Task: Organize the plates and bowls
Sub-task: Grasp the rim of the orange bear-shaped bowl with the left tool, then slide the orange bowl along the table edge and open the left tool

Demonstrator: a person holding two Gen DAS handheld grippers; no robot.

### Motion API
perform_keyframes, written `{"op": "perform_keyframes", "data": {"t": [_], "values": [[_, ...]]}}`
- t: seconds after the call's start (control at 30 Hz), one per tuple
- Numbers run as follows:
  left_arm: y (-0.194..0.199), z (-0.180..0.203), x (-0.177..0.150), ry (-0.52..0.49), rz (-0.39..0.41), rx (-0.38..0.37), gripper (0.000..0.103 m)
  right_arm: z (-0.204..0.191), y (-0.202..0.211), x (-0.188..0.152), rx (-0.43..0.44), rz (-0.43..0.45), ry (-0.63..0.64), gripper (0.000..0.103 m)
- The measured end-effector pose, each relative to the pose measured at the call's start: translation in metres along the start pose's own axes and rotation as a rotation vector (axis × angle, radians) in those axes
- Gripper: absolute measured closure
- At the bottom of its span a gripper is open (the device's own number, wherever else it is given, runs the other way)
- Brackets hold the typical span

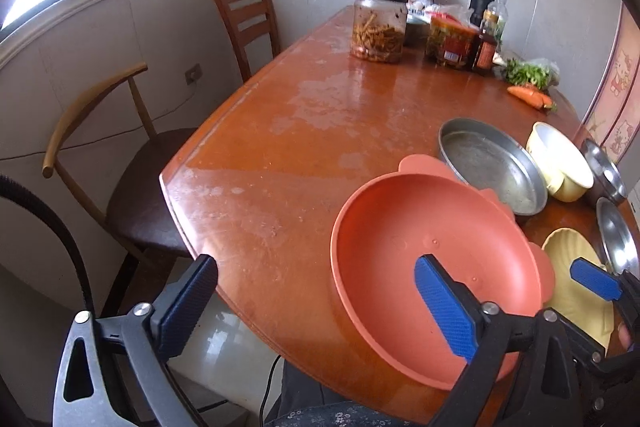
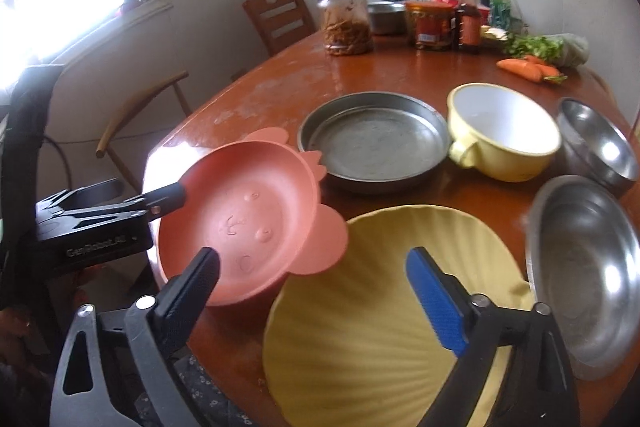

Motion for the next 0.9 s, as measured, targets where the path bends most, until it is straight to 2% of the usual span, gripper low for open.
{"op": "perform_keyframes", "data": {"t": [0.03,0.1,0.2,0.33,0.5,0.7,0.9], "values": [[-0.001,0.0,0.001,-0.004,-0.006,-0.006,0.018,-0.001,-0.002,0.001,0.002,-0.006,0.003,0.018],[-0.007,0.002,0.001,-0.009,-0.028,-0.023,0.025,-0.001,-0.007,0.003,0.011,-0.024,0.01,0.034],[-0.013,0.007,0.002,-0.024,-0.051,-0.042,0.038,-0.002,-0.014,0.002,0.006,-0.049,0.014,0.044],[-0.019,0.013,0.0,-0.031,-0.079,-0.088,0.052,-0.004,-0.012,0.004,-0.008,-0.035,0.029,0.049],[-0.023,0.023,-0.003,-0.043,-0.099,-0.136,0.055,-0.011,-0.01,0.007,-0.035,-0.03,0.06,0.05],[-0.018,0.019,0.001,-0.031,-0.086,-0.132,0.055,-0.017,-0.007,0.016,-0.055,-0.02,0.076,0.05],[-0.006,-0.006,0.012,0.011,-0.051,-0.103,0.055,-0.035,-0.011,0.032,-0.043,-0.016,0.104,0.049]]}}
Point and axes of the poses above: each gripper's, at about its wrist camera, not at the fingertips, and y roughly against the way its jaws point, z to its right, x to its top, the point moved 7 cm from there along -y, roughly the way its jaws point, and after that the axes turned 11 degrees about -z, right-handed, at the moved point
